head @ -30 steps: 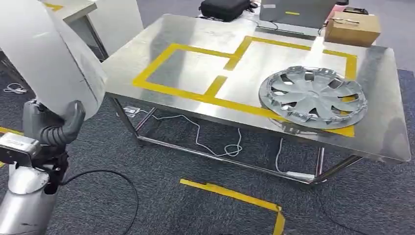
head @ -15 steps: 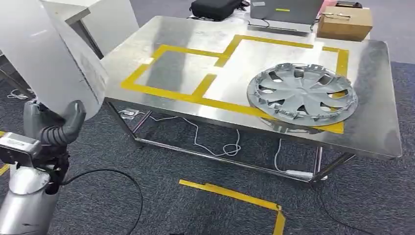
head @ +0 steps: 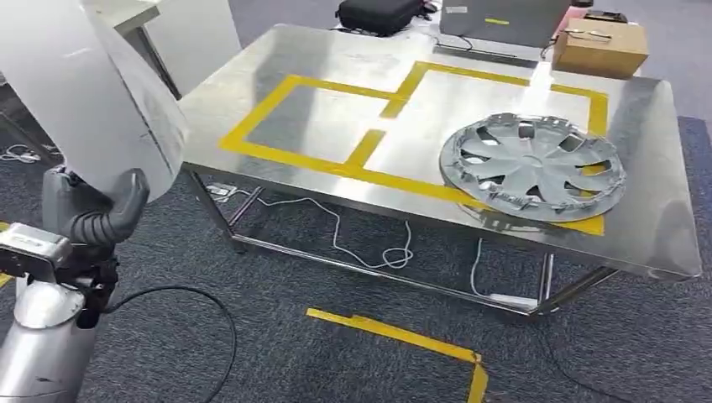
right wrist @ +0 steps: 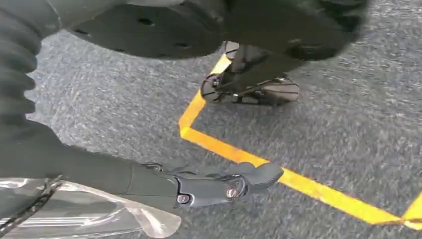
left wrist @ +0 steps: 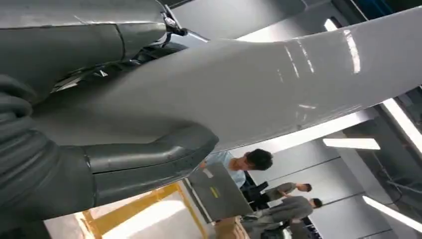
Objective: Take the parts from the cabinet and place them on the table.
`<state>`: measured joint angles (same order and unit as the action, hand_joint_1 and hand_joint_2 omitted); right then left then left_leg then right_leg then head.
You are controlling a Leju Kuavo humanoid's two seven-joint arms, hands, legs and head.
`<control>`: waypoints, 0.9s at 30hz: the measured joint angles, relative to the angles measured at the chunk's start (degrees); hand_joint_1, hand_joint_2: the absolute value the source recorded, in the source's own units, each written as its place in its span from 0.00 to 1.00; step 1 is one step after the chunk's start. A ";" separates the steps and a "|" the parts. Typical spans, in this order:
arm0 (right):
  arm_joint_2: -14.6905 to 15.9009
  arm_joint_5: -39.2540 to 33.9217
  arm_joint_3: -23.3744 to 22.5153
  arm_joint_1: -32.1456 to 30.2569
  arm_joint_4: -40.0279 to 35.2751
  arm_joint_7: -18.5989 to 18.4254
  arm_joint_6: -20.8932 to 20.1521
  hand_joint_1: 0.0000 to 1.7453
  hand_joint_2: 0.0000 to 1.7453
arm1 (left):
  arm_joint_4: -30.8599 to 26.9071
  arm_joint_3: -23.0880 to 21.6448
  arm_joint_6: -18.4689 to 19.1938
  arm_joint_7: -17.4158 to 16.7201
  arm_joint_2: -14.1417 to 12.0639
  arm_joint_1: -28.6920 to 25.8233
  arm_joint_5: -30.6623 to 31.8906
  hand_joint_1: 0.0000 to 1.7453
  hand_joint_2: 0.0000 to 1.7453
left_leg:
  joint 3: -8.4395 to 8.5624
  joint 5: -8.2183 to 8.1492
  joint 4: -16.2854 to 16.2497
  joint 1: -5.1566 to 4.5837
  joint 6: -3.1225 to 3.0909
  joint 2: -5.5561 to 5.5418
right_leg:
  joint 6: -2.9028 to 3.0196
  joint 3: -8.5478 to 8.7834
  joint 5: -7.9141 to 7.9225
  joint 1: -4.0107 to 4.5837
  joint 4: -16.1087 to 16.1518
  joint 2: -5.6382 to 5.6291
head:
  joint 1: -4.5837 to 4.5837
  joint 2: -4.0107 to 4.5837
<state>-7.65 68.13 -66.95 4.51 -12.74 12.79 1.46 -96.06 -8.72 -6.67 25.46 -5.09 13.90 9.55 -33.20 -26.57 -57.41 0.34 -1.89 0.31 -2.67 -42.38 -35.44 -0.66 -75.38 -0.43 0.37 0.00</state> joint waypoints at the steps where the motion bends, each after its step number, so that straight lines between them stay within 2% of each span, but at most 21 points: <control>1: 0.02 -0.02 0.00 0.00 -0.02 0.00 0.00 0.00 1.00 | 0.04 -0.07 -0.07 0.00 0.00 0.00 0.00 1.00 1.00 | 0.14 -0.11 -0.01 0.01 0.03 -0.04 | -0.06 0.45 1.85 -0.03 1.56 0.01 | -0.02 0.00; 2: 0.02 -0.02 0.00 0.03 -0.02 0.00 0.04 0.00 1.00 | 0.04 -0.09 -0.09 0.00 -0.02 0.01 0.00 1.00 1.00 | 0.34 -0.28 -0.05 0.03 0.11 -0.09 | 0.02 2.15 4.56 -0.03 5.55 0.06 | -0.02 0.00; 3: 0.02 -0.02 0.00 0.06 -0.02 0.00 0.04 0.00 1.00 | 0.04 -0.11 -0.09 0.00 0.00 0.01 0.00 1.00 1.00 | 0.66 -0.50 -0.07 0.04 0.32 -0.10 | 0.20 4.68 7.50 -0.04 11.00 0.16 | -0.02 0.00; 4: 0.02 -0.02 0.00 0.08 -0.02 0.00 0.04 0.00 1.00 | 0.04 -0.13 -0.09 0.00 0.00 0.05 0.00 1.00 1.00 | 0.84 -0.75 -0.14 0.03 0.60 -0.10 | 0.38 6.88 9.48 -0.03 15.74 0.37 | -0.04 0.00; 5: 0.02 -0.02 0.00 0.20 -0.02 -0.02 0.07 0.00 1.00 | 0.04 -0.15 -0.09 0.00 -0.02 0.07 0.00 1.00 1.00 | 0.74 -1.01 -0.37 -0.46 0.97 -0.13 | 0.54 8.17 8.41 0.20 17.20 0.47 | -0.02 0.00; 8: 0.02 -0.02 -0.02 0.05 -0.02 -0.09 0.09 0.00 1.00 | 0.04 -0.24 -0.07 -0.02 -0.04 0.10 0.00 1.00 1.00 | 0.67 -1.02 -0.37 -0.28 1.49 -0.09 | 1.50 8.31 8.07 0.39 17.54 0.26 | 0.07 0.00; 10: 0.02 -0.02 -0.02 0.02 -0.02 -0.05 0.09 0.00 1.00 | 0.02 -0.37 0.02 -0.02 -0.02 0.13 0.02 1.00 1.00 | 0.69 -1.84 -1.09 -0.10 2.28 -0.13 | 2.23 8.88 8.27 -0.06 18.06 0.26 | 0.06 0.00; 11: 0.02 -0.02 -0.02 0.09 -0.02 -0.04 0.07 0.00 1.00 | 0.02 -0.44 0.04 0.00 -0.13 0.25 0.02 1.00 1.00 | -0.24 -3.06 -3.25 -0.10 2.60 -0.15 | 2.58 9.06 8.10 -0.09 18.07 0.25 | 0.44 0.00; 13: 0.02 -0.02 -0.02 0.18 -0.02 -0.02 0.07 0.00 1.00 | 0.07 -0.52 0.04 0.00 -0.17 0.22 0.00 1.00 1.00 | -4.92 -7.37 -12.83 0.09 3.05 -0.15 | 3.08 9.38 7.75 -0.04 18.06 0.26 | 0.44 0.00; 14: 0.02 -0.02 -0.02 0.17 -0.02 -0.02 0.07 0.00 1.00 | 0.11 -0.55 0.04 0.00 -0.17 0.14 0.02 1.00 1.00 | -7.14 -8.61 -16.88 0.12 3.17 -0.14 | 3.16 9.50 7.63 -0.01 18.04 0.26 | 0.39 0.00; 15: 0.02 -0.02 -0.02 0.14 -0.02 -0.02 0.07 0.00 1.00 | 0.20 -0.57 0.13 0.00 -0.17 0.10 0.00 1.00 1.00 | -8.44 -8.46 -18.81 0.14 3.20 -0.14 | 3.21 9.68 7.47 0.00 18.04 0.24 | 0.44 0.00; 16: 0.02 -0.02 -0.02 0.09 -0.02 -0.02 0.07 0.00 1.00 | 0.26 -0.57 0.18 0.00 -0.17 0.09 0.02 1.00 1.00 | -8.36 -7.01 -18.04 0.17 3.18 -0.14 | 3.17 9.93 7.32 0.00 18.04 0.18 | 0.39 0.00; 17: 0.02 -0.02 -0.02 0.08 -0.02 -0.02 0.07 0.00 1.00 | 0.26 -0.59 0.22 -0.02 -0.20 0.11 0.02 1.00 1.00 | -7.40 -4.59 -15.37 0.20 3.08 -0.14 | 3.08 10.22 7.09 0.00 18.02 0.07 | 0.46 0.00; 19: 0.02 -0.02 -0.02 0.11 -0.02 0.00 0.02 0.00 1.00 | 0.26 -0.63 0.24 -0.02 -0.20 0.23 0.02 1.00 1.00 | -3.65 1.30 -6.11 0.20 2.62 -0.14 | 2.76 10.97 6.58 0.00 18.01 -0.09 | 0.44 0.00; 20: 0.02 -0.02 -0.02 0.13 -0.02 0.00 0.00 0.00 1.00 | 0.31 -0.68 0.28 0.00 -0.22 0.43 0.02 1.00 1.00 | -2.52 1.83 -3.41 -0.01 2.26 -0.16 | 2.42 11.02 6.31 0.20 17.93 -0.12 | 0.37 0.00; 21: 0.02 -0.02 -0.02 0.23 -0.02 0.02 0.00 0.00 1.00 | 0.31 -0.70 0.35 -0.02 -0.20 0.66 0.02 1.00 1.00 | -1.73 1.01 -1.81 -0.16 1.96 -0.12 | 2.09 10.79 6.13 0.42 17.68 -0.26 | 0.44 0.00; 22: 0.02 -0.02 -0.02 0.24 -0.02 0.02 0.00 0.00 1.00 | 0.33 -0.72 0.48 -0.02 -0.20 0.78 0.02 1.00 1.00 | -1.87 0.39 -1.65 -0.17 1.69 -0.12 | 1.83 10.45 6.21 0.38 17.72 -0.15 | 0.33 0.00; 24: 0.02 -0.02 -0.02 0.19 -0.02 0.02 -0.04 0.00 1.00 | 0.33 -0.72 0.74 -0.02 -0.22 0.73 0.02 1.00 1.00 | -1.97 0.27 -1.51 -0.24 1.27 -0.23 | 1.28 10.67 6.18 0.32 18.12 0.04 | 0.39 0.00; 25: 0.02 -0.02 -0.02 0.25 -0.02 0.02 -0.02 0.00 1.00 | 0.33 -0.74 0.92 -0.02 -0.13 0.77 0.04 1.00 1.00 | -1.39 0.50 -0.74 0.36 0.89 -0.20 | 0.86 10.05 5.52 0.27 17.72 0.02 | 0.31 0.00; 26: 0.02 -0.02 -0.02 0.27 -0.02 0.09 -0.02 0.00 1.00 | 0.33 -0.76 0.94 -0.02 -0.18 0.85 0.07 1.00 1.00 | -1.07 0.36 -0.59 0.29 0.63 -0.14 | 0.64 9.60 4.73 0.34 16.21 0.10 | 0.24 0.00; 27: 0.02 -0.02 -0.02 0.33 -0.02 0.07 -0.02 0.00 1.00 | 0.33 -0.78 0.94 -0.02 -0.17 1.05 0.07 1.00 1.00 | -1.00 0.21 -0.61 0.28 0.28 -0.08 | 0.60 7.74 2.97 0.28 12.47 0.09 | 0.13 0.00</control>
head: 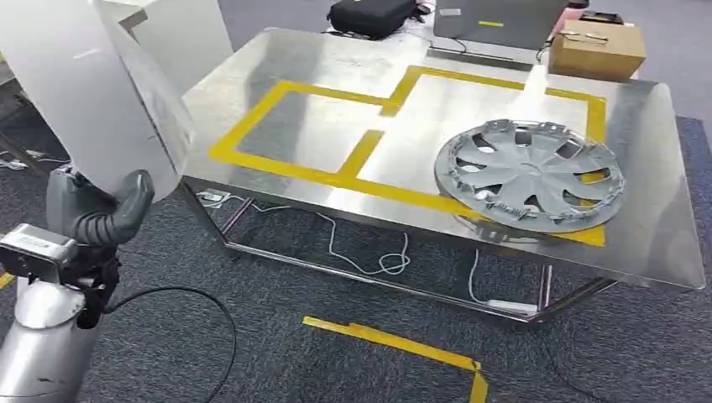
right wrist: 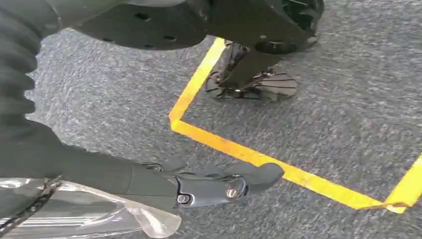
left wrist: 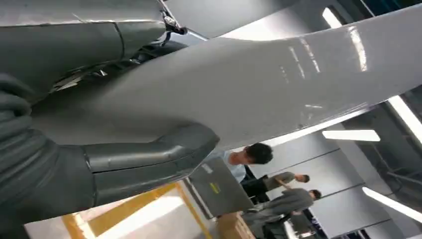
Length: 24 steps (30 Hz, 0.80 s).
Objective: Take the parts from the cabinet and place them on the table.
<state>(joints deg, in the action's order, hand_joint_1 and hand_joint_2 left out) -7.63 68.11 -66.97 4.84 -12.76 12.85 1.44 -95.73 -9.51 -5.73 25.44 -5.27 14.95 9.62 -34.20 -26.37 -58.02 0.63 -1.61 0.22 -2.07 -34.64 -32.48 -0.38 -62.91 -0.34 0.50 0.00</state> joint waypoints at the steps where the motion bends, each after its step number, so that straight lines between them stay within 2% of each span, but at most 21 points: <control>1: 0.00 0.00 0.00 -0.02 0.00 0.00 0.00 0.00 1.00 | 0.02 -0.05 0.02 0.00 0.09 0.04 0.02 1.00 1.00 | 0.04 -0.09 -0.06 -0.03 -0.13 0.00 | -0.12 -2.52 -1.80 -0.08 -4.61 0.00 | 0.04 0.00; 2: 0.00 0.00 0.00 -0.11 0.00 0.00 0.00 0.00 1.00 | 0.07 -0.07 0.04 0.00 0.11 0.04 0.04 1.00 1.00 | 0.11 -0.22 -0.06 -0.10 -0.31 0.00 | -0.25 -5.15 -3.27 -0.10 -9.08 0.00 | 0.07 0.00; 3: 0.00 0.00 0.00 -0.21 0.02 0.00 0.00 0.00 1.00 | 0.18 -0.15 0.07 0.00 0.11 0.02 0.11 1.00 1.00 | 0.24 -0.38 -0.09 -0.12 -0.41 -0.02 | -0.37 -7.38 -3.60 -0.12 -12.29 0.00 | 0.04 0.00; 4: -0.02 0.00 0.00 -0.29 0.02 0.00 -0.02 0.00 1.00 | 0.33 -0.26 0.07 -0.06 0.13 0.01 0.11 1.00 1.00 | 0.49 -0.57 -0.09 -0.13 -0.37 -0.07 | -0.42 -7.96 -2.30 -0.17 -12.17 0.01 | 0.04 0.00; 5: -0.02 0.00 0.00 -0.29 0.02 0.00 0.00 0.00 1.00 | 0.37 -0.33 0.09 -0.11 0.13 0.01 0.13 1.00 1.00 | 0.85 -0.84 -0.09 -0.13 -0.28 -0.13 | -0.41 -7.12 0.22 -0.19 -9.43 0.01 | 0.04 0.00; 7: 0.00 -0.02 0.00 -0.25 0.00 0.00 0.00 0.00 1.00 | 0.37 -0.48 0.11 -0.15 0.13 0.11 0.13 1.00 1.00 | 1.79 -1.48 -0.14 -0.10 0.04 -0.18 | -0.17 -2.92 6.02 -0.21 0.27 0.09 | 0.02 0.00; 8: 0.00 -0.02 0.00 -0.22 0.00 0.00 0.00 0.00 1.00 | 0.37 -0.53 0.20 -0.15 0.13 0.17 0.13 1.00 1.00 | 2.04 -1.77 -0.13 -0.11 0.29 -0.17 | 0.06 -1.34 6.37 -0.17 3.48 0.17 | 0.04 0.00; 9: -0.02 -0.02 0.02 -0.08 0.00 0.00 0.00 0.00 1.00 | 0.37 -0.55 0.20 -0.15 0.11 0.35 0.13 1.00 1.00 | 1.80 -2.05 -0.53 -0.55 0.69 -0.27 | 0.21 -0.02 5.74 -0.01 4.88 0.17 | 0.07 0.00; 12: 0.00 -0.02 0.00 -0.21 0.00 0.00 0.02 0.00 1.00 | 0.39 -0.66 0.24 -0.24 0.13 0.41 0.17 1.00 1.00 | 1.96 -2.12 -0.12 -0.42 1.35 -0.17 | 1.11 -0.28 5.29 0.16 4.64 0.02 | 0.11 0.00; 13: -0.02 0.00 0.00 -0.23 0.00 -0.02 0.00 0.00 1.00 | 0.39 -0.68 0.24 -0.26 0.15 0.46 0.20 1.00 1.00 | 2.10 -2.57 -0.28 -0.43 1.77 -0.20 | 1.55 0.26 5.41 -0.29 5.10 0.04 | 0.11 0.00; 14: -0.02 0.00 0.00 -0.23 0.00 -0.02 0.00 0.00 1.00 | 0.39 -0.75 0.24 -0.31 0.15 0.50 0.20 1.00 1.00 | 1.93 -3.27 -1.39 -0.34 2.10 -0.19 | 1.78 0.66 5.31 -0.36 5.27 0.04 | 0.20 0.00; 15: -0.02 -0.02 0.00 -0.12 0.00 0.00 0.02 0.00 1.00 | 0.39 -0.83 0.24 -0.31 0.09 0.67 0.22 1.00 1.00 | 0.44 -4.91 -4.64 -0.30 2.38 -0.21 | 2.13 0.91 5.09 -0.38 5.27 0.05 | 0.59 0.00; 17: -0.02 -0.02 0.00 -0.06 0.00 0.00 0.00 0.00 1.00 | 0.50 -0.88 0.24 -0.33 0.09 0.51 0.20 1.00 1.00 | -4.71 -8.78 -14.41 -0.11 2.77 -0.20 | 2.51 1.34 4.70 -0.32 5.26 0.04 | 0.50 0.00; 18: -0.02 -0.02 0.00 -0.10 0.00 0.00 0.00 0.00 1.00 | 0.63 -0.94 0.24 -0.33 0.09 0.37 0.22 1.00 1.00 | -6.79 -9.48 -17.80 -0.10 2.85 -0.20 | 2.57 1.51 4.51 -0.30 5.25 0.03 | 0.52 0.00; 19: -0.02 0.00 0.00 -0.16 0.00 -0.02 0.02 0.00 1.00 | 0.78 -0.99 0.24 -0.35 0.09 0.28 0.22 1.00 1.00 | -7.72 -8.78 -18.57 -0.09 2.81 -0.20 | 2.55 1.79 4.33 -0.29 5.24 0.00 | 0.55 0.00; 20: -0.02 0.00 0.00 -0.21 0.00 -0.02 0.00 0.00 1.00 | 0.87 -1.01 0.24 -0.35 0.09 0.27 0.22 1.00 1.00 | -7.25 -6.54 -16.78 -0.09 2.71 -0.20 | 2.50 2.18 4.05 -0.29 5.24 -0.08 | 0.52 0.00; 22: -0.02 0.00 0.00 -0.19 0.02 0.00 0.00 0.00 1.00 | 0.87 -1.09 0.24 -0.35 0.09 0.36 0.22 1.00 1.00 | -3.50 -0.11 -7.22 -0.12 2.17 -0.20 | 2.26 3.22 3.43 -0.28 5.25 -0.23 | 0.52 0.00; 23: -0.02 0.00 0.00 -0.19 0.02 0.00 0.00 0.00 1.00 | 0.87 -1.14 0.24 -0.35 0.09 0.43 0.22 1.00 1.00 | -1.81 1.90 -2.57 -0.24 1.73 -0.20 | 2.04 3.45 3.09 -0.29 5.29 -0.27 | 0.55 0.00; 24: -0.04 0.00 0.00 -0.11 0.02 0.00 -0.02 0.00 1.00 | 0.92 -1.23 0.24 -0.35 0.09 0.51 0.20 1.00 1.00 | -1.12 0.97 -1.85 -0.65 1.53 -0.17 | 1.61 3.40 2.82 0.01 5.19 -0.31 | 0.41 0.00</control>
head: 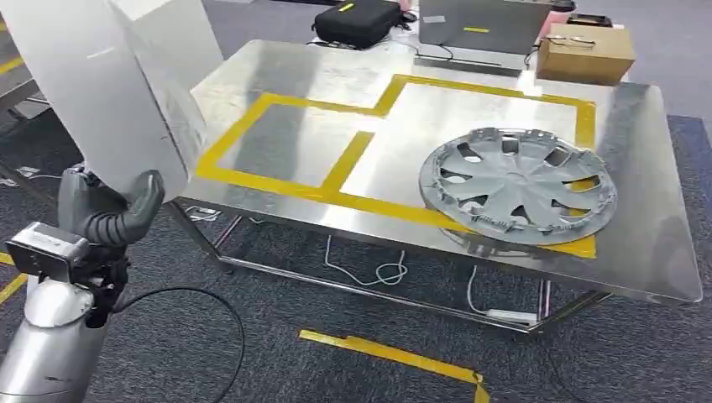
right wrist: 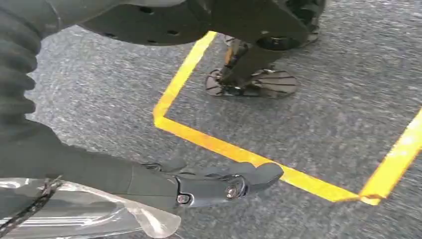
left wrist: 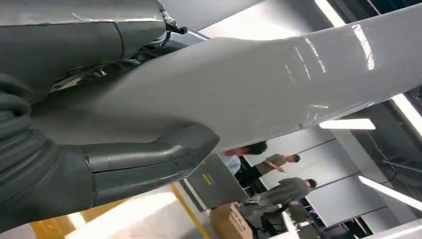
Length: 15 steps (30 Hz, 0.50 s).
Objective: Take the parts from the cabinet and place them on the table.
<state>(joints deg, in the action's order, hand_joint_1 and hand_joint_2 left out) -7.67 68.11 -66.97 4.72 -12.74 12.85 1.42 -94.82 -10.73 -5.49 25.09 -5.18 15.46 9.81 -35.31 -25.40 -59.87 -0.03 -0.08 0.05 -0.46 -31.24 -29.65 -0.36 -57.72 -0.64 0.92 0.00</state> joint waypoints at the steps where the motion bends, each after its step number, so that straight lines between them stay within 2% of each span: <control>1: 0.00 0.02 0.00 0.05 0.00 -0.02 0.00 0.00 1.00 | 0.00 -0.07 0.00 0.00 0.02 0.16 0.02 1.00 1.00 | 0.29 -0.61 1.05 0.01 -0.22 0.04 | -0.28 -0.26 0.00 -0.09 -0.07 0.01 | 0.15 0.00; 2: 0.00 0.02 0.00 0.05 0.00 -0.02 -0.02 0.00 1.00 | 0.00 -0.11 0.02 -0.04 0.02 0.09 0.09 1.00 1.00 | 0.08 -0.61 0.89 -0.09 -0.28 -0.06 | -0.50 -0.29 0.04 -0.15 0.14 0.08 | -0.11 0.00; 4: 0.00 0.02 0.00 0.09 0.00 -0.02 -0.04 0.00 1.00 | 0.00 -0.13 0.09 -0.09 0.02 0.16 0.26 1.00 1.00 | 0.20 -0.66 1.22 0.01 -0.69 -0.16 | -1.05 0.08 -0.07 -0.09 0.54 0.22 | 0.02 0.00; 9: 0.00 0.04 0.02 0.11 -0.02 -0.02 -0.04 0.00 1.00 | 0.00 -0.13 0.11 -0.11 0.02 0.17 0.28 1.00 1.00 | 0.30 -0.62 1.43 0.14 -0.76 -0.19 | -1.16 0.15 -0.15 -0.02 0.53 0.23 | 0.02 0.00; 10: 0.02 0.07 0.02 0.08 -0.02 0.00 -0.04 0.00 1.00 | 0.00 -0.13 0.20 -0.18 0.02 0.18 0.35 1.00 1.00 | 0.90 -0.45 1.99 0.57 -1.02 -0.08 | -1.34 -0.35 -0.61 -0.15 0.40 0.22 | 0.00 0.00; 11: 0.00 0.13 0.02 0.08 -0.02 0.02 -0.05 0.00 1.00 | 0.02 -0.17 0.31 -0.26 0.00 0.23 0.39 1.00 1.00 | 1.16 -0.51 2.10 0.50 -1.11 -0.06 | -1.47 -0.37 -0.95 -0.08 -0.33 0.26 | -0.13 0.00; 12: 0.00 0.17 0.02 0.15 -0.02 0.00 -0.07 0.00 1.00 | 0.26 -0.26 0.74 -0.42 0.09 0.62 0.42 1.00 1.00 | 1.40 -0.86 2.14 0.53 -1.76 0.02 | -1.82 -6.02 -5.46 -0.28 -10.83 0.33 | -0.24 0.00; 13: -0.02 0.35 0.02 -0.10 -0.02 0.00 -0.11 0.00 1.00 | 0.83 -0.50 0.90 -0.55 0.13 0.56 0.55 1.00 1.00 | 1.84 -1.39 2.10 0.47 -1.86 -0.10 | -2.07 -11.15 -4.74 -0.28 -17.05 0.32 | -0.24 0.00; 14: -0.02 0.35 0.02 -0.08 -0.02 0.00 -0.09 0.00 1.00 | 0.96 -0.61 0.90 -0.57 0.15 0.59 0.57 1.00 1.00 | 2.22 -1.67 2.09 0.48 -1.72 -0.17 | -2.02 -9.89 -1.81 -0.28 -13.39 0.33 | -0.31 0.00; 15: -0.02 0.33 0.02 -0.06 -0.02 0.00 -0.09 0.00 1.00 | 1.05 -0.66 0.87 -0.57 0.15 0.64 0.59 1.00 1.00 | 2.71 -2.00 2.03 0.50 -1.55 -0.18 | -1.84 -7.64 1.53 -0.29 -8.01 0.36 | -0.28 0.00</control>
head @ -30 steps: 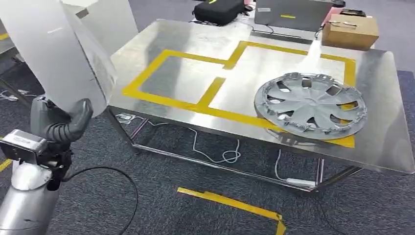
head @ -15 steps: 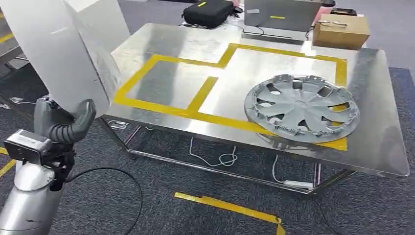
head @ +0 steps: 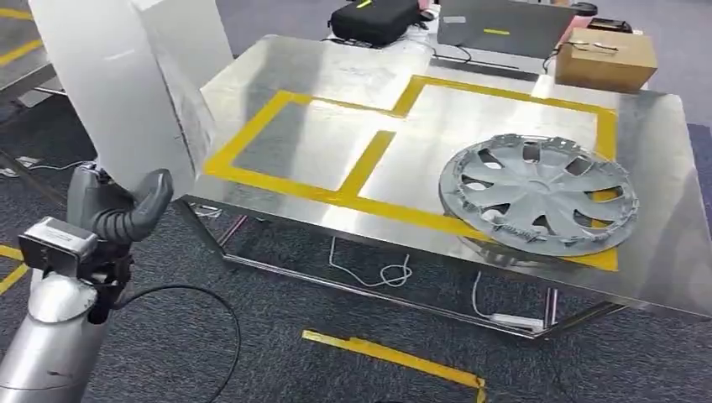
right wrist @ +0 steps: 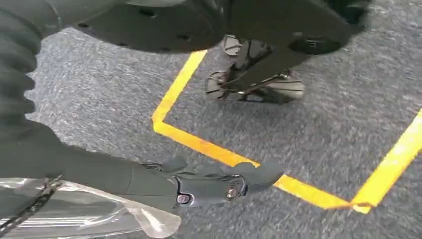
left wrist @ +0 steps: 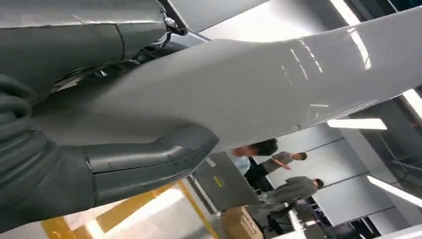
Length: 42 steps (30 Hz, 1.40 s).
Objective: Take the parts from the cabinet and place them on the table.
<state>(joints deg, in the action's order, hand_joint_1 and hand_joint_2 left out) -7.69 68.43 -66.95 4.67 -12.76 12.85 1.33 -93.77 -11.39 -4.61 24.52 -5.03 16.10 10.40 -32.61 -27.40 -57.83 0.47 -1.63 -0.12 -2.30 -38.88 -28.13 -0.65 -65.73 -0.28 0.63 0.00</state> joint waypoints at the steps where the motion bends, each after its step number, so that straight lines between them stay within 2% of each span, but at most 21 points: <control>1: 0.00 0.00 0.00 0.02 0.00 0.00 0.02 0.00 1.00 | 0.09 -0.07 0.00 -0.02 0.04 0.10 0.00 1.00 1.00 | 0.39 -0.39 -0.05 0.00 0.27 0.00 | 0.18 2.24 2.71 0.00 5.31 0.10 | -0.02 0.00; 3: 0.00 0.00 0.00 0.23 0.00 0.00 0.07 0.00 1.00 | 0.24 -0.22 0.18 -0.15 0.04 0.41 0.04 1.00 1.00 | 0.08 -0.77 -0.50 -0.39 0.84 -0.04 | 0.69 4.01 1.29 0.16 7.77 0.10 | 0.11 0.00; 6: 0.00 -0.07 0.00 0.06 0.00 -0.04 0.07 0.00 1.00 | 0.44 -0.66 0.28 -0.26 0.04 0.65 0.33 1.00 1.00 | 0.43 -1.06 -0.17 -0.35 1.58 -0.01 | 1.53 4.11 1.04 0.15 7.68 -0.09 | 0.07 0.00; 8: 0.00 -0.07 0.00 0.05 0.00 -0.07 0.07 0.00 1.00 | 0.48 -0.74 0.28 -0.31 0.09 0.94 0.33 1.00 1.00 | -0.43 -2.74 -2.82 -0.22 2.27 0.00 | 2.20 4.91 0.82 -0.16 8.03 -0.05 | 0.42 0.00; 11: 0.00 -0.13 0.00 0.17 0.00 -0.07 0.07 0.00 1.00 | 0.94 -0.96 0.35 -0.39 0.11 0.98 0.35 1.00 1.00 | -7.27 -7.90 -15.96 -0.05 2.79 0.00 | 2.79 5.47 0.27 -0.09 8.01 -0.06 | 0.39 0.00; 12: 0.00 -0.13 0.00 0.09 0.00 -0.07 0.07 0.00 1.00 | 1.24 -1.07 0.54 -0.44 0.11 0.96 0.39 1.00 1.00 | -9.03 -8.02 -18.56 -0.05 2.82 0.00 | 2.79 5.73 0.06 -0.06 7.99 -0.09 | 0.46 0.00; 14: 0.00 -0.13 0.00 -0.01 0.00 -0.09 0.07 0.00 1.00 | 1.62 -1.24 0.92 -0.55 0.11 0.99 0.54 1.00 1.00 | -8.20 -3.99 -15.04 -0.05 2.53 0.00 | 2.73 6.48 -0.45 -0.01 7.98 -0.23 | 0.44 0.00; 16: 0.00 -0.11 0.00 0.04 0.00 -0.07 0.07 0.00 1.00 | 1.75 -1.42 0.94 -0.57 0.11 1.07 0.61 1.00 1.00 | -4.31 2.09 -5.38 -0.13 1.86 0.00 | 2.45 7.51 -1.06 0.02 7.99 -0.37 | 0.41 0.00; 18: -0.11 -0.11 0.00 0.14 0.02 -0.07 0.04 0.00 1.00 | 1.95 -1.64 0.98 -0.61 0.15 1.36 0.66 1.00 1.00 | -2.77 2.14 -1.53 -0.66 1.24 -0.01 | 1.84 7.31 -1.45 0.27 7.82 -0.43 | 0.37 0.00; 21: -0.11 -0.13 0.00 0.13 0.02 0.00 0.02 0.00 1.00 | 2.32 -2.03 1.07 -1.01 0.17 1.61 1.12 1.00 1.00 | -2.79 1.32 -0.91 -0.77 0.65 -0.09 | 0.92 7.20 -1.43 0.12 8.42 -0.22 | 0.37 0.00; 23: -0.09 -0.07 0.00 0.17 0.00 0.07 0.02 0.00 1.00 | 2.69 -2.34 1.33 -1.33 0.17 2.28 1.75 1.00 1.00 | -1.69 1.48 0.16 -0.15 0.15 0.00 | 0.35 6.61 -2.52 0.16 7.17 -0.11 | 0.17 0.00; 26: -0.09 0.11 0.02 0.28 0.00 0.07 -0.04 0.00 1.00 | 3.91 -3.65 2.18 -2.07 0.24 3.98 2.45 1.00 1.00 | -1.41 1.14 0.12 -0.14 -0.46 -0.02 | -0.03 -0.81 -7.51 0.00 -6.04 -0.15 | 0.09 0.00; 27: -0.09 0.22 0.02 0.19 0.02 0.07 -0.11 0.00 1.00 | 4.42 -3.98 2.34 -2.36 0.31 4.29 2.80 1.00 1.00 | -1.26 0.93 0.09 -0.16 -0.52 -0.02 | -0.17 -3.13 -7.91 0.00 -9.33 -0.14 | 0.07 0.00; 29: -0.07 0.28 0.02 0.08 0.02 0.07 -0.18 0.00 1.00 | 5.51 -4.79 2.80 -3.06 0.35 5.19 3.21 1.00 1.00 | -0.65 0.45 0.06 -0.15 -0.48 -0.06 | -0.32 -3.60 -4.59 -0.02 -7.61 -0.12 | 0.09 0.00; 31: -0.02 0.39 0.02 0.17 0.02 0.07 -0.17 0.00 1.00 | 6.52 -5.61 3.24 -3.59 0.57 6.75 3.70 1.00 1.00 | 0.25 -0.30 -0.11 -0.10 -0.15 -0.10 | -0.14 0.44 2.07 -0.03 2.73 0.02 | 0.04 0.00; 32: 0.00 0.53 0.02 0.20 0.02 0.07 -0.18 0.00 1.00 | 7.16 -6.05 3.34 -3.95 0.70 7.60 4.07 1.00 1.00 | 0.48 -0.65 -0.17 -0.10 0.11 -0.09 | 0.08 1.96 3.02 0.00 6.50 0.18 | 0.02 0.00; 33: 0.00 0.61 0.02 0.32 0.02 0.02 -0.22 0.00 1.00 | 7.91 -6.56 3.45 -4.31 0.79 8.76 4.44 1.00 1.00 | 0.26 -0.93 -0.52 -0.56 0.49 -0.24 | 0.22 3.48 2.08 0.17 7.55 0.18 | 0.04 0.00; 36: 0.00 0.70 0.02 0.29 0.02 0.00 -0.33 0.00 1.00 | 10.29 -8.00 3.71 -5.31 1.14 10.97 5.44 1.00 1.00 | 0.36 -1.04 -0.22 -0.48 1.11 -0.14 | 1.19 3.13 1.66 0.30 7.48 -0.01 | 0.09 0.00; 38: 0.00 0.85 0.02 0.26 0.02 0.00 -0.46 0.00 1.00 | 11.47 -8.85 3.78 -5.75 1.38 12.40 6.18 1.00 1.00 | 0.22 -2.15 -1.48 -0.39 1.87 -0.11 | 1.86 3.99 1.58 -0.22 7.93 0.00 | 0.17 0.00; 39: 0.00 0.87 0.02 0.33 0.02 0.00 -0.50 0.00 1.00 | 12.20 -9.27 3.78 -5.99 1.44 13.36 6.58 1.00 1.00 | -1.13 -3.64 -4.39 -0.33 2.11 -0.07 | 2.23 4.26 1.34 -0.22 7.93 0.07 | 0.61 0.00; 42: 0.00 1.05 0.02 0.43 0.02 0.00 -0.68 0.00 1.00 | 14.87 -10.47 4.04 -7.28 1.75 14.79 7.91 1.00 1.00 | -8.23 -8.19 -17.50 -0.10 2.58 -0.07 | 2.57 4.85 0.78 -0.20 7.90 0.09 | 0.55 0.00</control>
<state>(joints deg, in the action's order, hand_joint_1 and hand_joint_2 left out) -7.69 69.48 -66.93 5.10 -12.74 12.85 0.66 -78.90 -21.86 -0.57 17.24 -3.28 30.88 18.32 -40.84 -35.59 -75.33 0.37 0.95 -0.19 0.26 -34.02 -27.35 -0.85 -57.84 -0.19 1.18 0.00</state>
